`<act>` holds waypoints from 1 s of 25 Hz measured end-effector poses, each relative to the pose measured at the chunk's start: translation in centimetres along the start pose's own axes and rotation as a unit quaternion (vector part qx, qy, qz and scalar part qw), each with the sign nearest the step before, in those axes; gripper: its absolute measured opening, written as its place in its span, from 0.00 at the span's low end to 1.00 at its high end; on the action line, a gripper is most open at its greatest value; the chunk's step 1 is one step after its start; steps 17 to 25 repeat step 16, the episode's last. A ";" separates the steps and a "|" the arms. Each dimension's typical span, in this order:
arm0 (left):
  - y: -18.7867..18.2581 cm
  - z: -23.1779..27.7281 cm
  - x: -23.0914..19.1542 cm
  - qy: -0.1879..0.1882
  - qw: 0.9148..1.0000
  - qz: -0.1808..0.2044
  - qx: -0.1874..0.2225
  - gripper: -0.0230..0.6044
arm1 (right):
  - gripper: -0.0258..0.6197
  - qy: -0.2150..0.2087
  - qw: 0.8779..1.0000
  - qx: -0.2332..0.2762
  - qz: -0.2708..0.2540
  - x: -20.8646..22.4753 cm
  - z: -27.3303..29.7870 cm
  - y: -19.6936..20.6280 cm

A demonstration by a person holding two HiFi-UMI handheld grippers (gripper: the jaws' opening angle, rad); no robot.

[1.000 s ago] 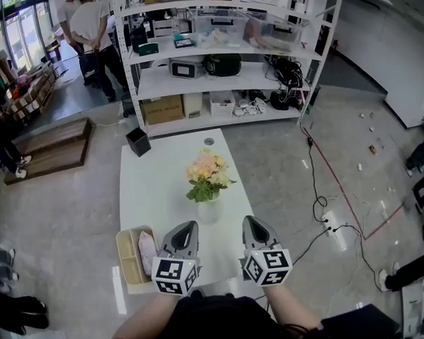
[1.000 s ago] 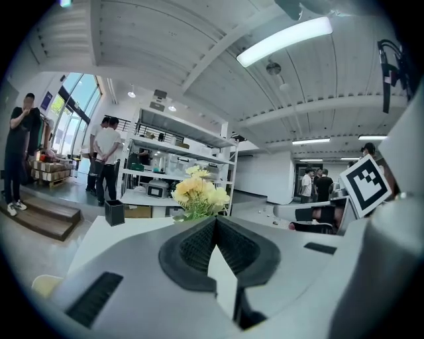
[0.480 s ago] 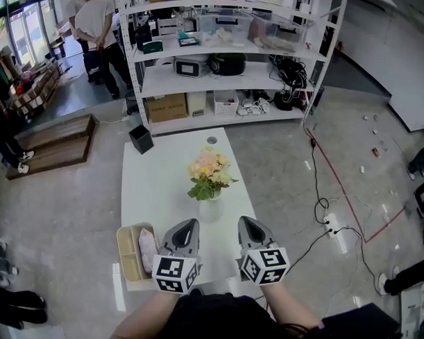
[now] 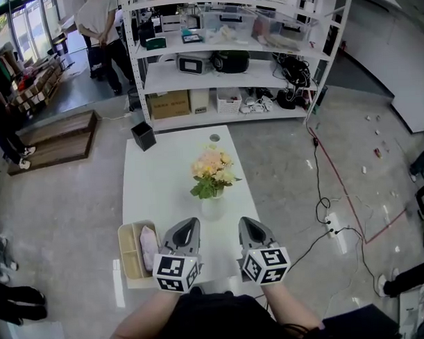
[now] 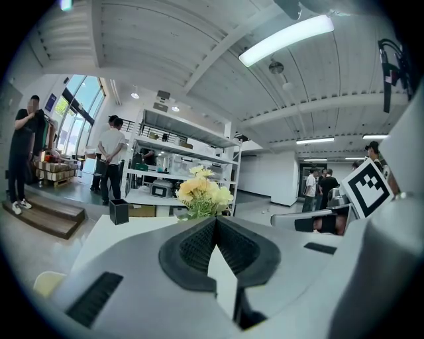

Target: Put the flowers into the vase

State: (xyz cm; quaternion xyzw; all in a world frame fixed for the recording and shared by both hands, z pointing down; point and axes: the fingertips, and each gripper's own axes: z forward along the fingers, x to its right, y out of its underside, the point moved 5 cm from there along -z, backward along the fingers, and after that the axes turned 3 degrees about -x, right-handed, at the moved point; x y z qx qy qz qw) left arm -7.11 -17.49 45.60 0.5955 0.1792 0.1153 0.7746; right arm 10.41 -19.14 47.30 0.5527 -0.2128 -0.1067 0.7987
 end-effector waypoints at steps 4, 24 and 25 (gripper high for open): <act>0.1 0.0 -0.2 -0.001 1.000 -0.001 0.000 0.04 | 0.04 -0.003 1.000 -0.005 0.000 -0.1 0.2 0.3; 0.2 -0.2 -0.4 -0.002 1.000 -0.005 -0.001 0.04 | 0.04 -0.008 1.000 -0.013 -0.001 -0.5 0.4 0.5; 0.2 -0.2 -0.4 -0.002 1.000 -0.005 -0.001 0.04 | 0.04 -0.008 1.000 -0.013 -0.001 -0.5 0.4 0.5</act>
